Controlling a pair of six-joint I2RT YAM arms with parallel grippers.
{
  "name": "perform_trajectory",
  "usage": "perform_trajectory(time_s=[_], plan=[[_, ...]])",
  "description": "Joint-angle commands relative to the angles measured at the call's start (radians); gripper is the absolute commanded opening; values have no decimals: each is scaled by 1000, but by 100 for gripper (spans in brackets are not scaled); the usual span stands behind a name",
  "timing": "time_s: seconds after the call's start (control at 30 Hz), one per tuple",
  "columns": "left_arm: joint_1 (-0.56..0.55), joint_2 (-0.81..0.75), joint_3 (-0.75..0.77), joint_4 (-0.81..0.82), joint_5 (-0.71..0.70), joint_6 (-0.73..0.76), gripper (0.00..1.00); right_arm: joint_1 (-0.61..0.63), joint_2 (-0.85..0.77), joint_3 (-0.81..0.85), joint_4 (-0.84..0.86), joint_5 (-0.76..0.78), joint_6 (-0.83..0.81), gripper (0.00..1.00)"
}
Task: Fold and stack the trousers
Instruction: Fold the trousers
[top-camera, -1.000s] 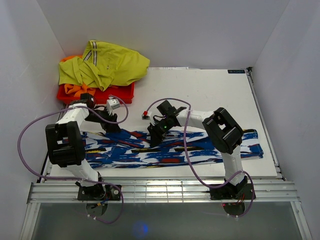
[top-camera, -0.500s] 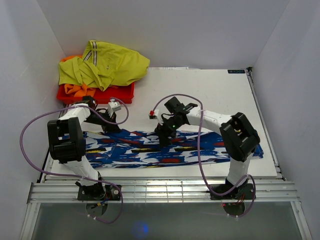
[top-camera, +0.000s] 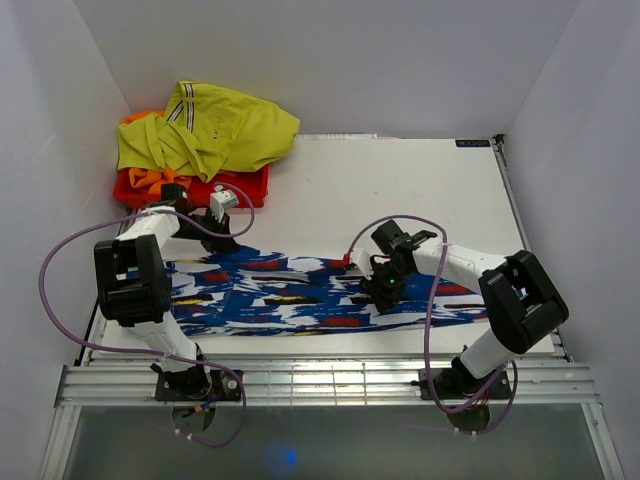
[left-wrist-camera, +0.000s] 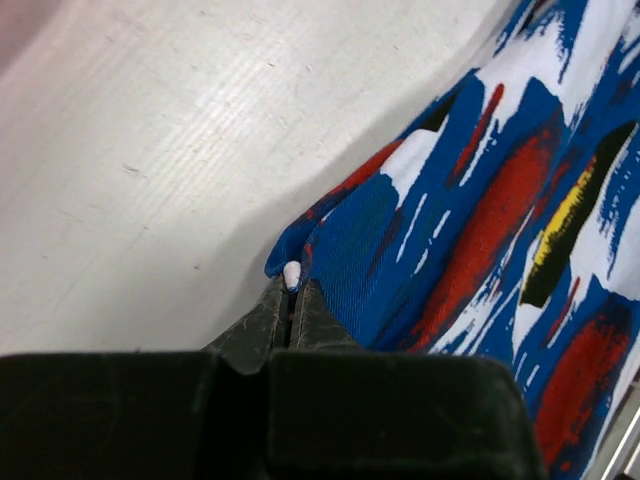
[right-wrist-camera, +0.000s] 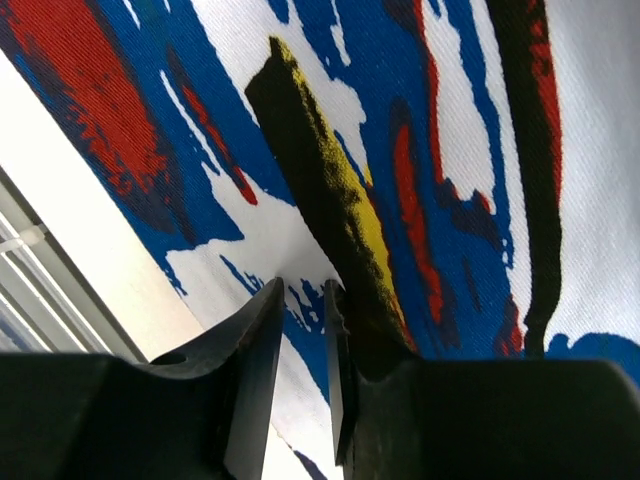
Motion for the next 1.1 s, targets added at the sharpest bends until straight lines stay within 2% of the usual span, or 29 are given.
perform_trajectory(time_s=[0.0, 0.13, 0.27, 0.37, 0.47, 0.53, 0.57, 0.63, 0.67, 0.73, 0.77, 0.8, 0.9, 1.07], plan=[[7, -27, 14, 181, -32, -107, 0, -5, 52, -104, 59, 192, -46, 30], [22, -69, -43, 362, -153, -210, 0, -8, 98, -170, 78, 225, -55, 29], [27, -107, -129, 566, -242, -250, 0, -7, 98, -210, 78, 216, -55, 29], [25, -107, -176, 669, -291, -252, 0, -7, 98, -218, 70, 210, -67, 28], [25, -71, -178, 673, -296, -223, 0, -8, 99, -211, 53, 206, -78, 27], [25, -25, -141, 627, -277, -204, 21, -8, 103, -186, 26, 184, -84, 27], [27, -12, -112, 537, -265, -189, 41, -8, 99, -173, 16, 176, -83, 27], [25, 0, -8, 438, -236, -193, 51, -8, 75, -120, -7, 137, -83, 30], [27, -6, 24, 345, -224, -193, 65, -8, 64, -97, -29, 129, -77, 32], [27, -71, 87, 266, -188, -187, 67, -18, 29, -17, -66, 77, -72, 46], [28, -102, 96, 204, -181, -186, 85, -27, 14, 11, -91, 63, -63, 52], [28, -136, 98, 174, -173, -175, 87, -48, 0, 38, -103, 33, -48, 61], [28, -265, 64, 61, -191, -157, 89, -125, -42, 127, -134, -32, -20, 73], [30, -412, -96, -88, -259, -63, 89, -215, -13, 167, -125, -98, -2, 77]])
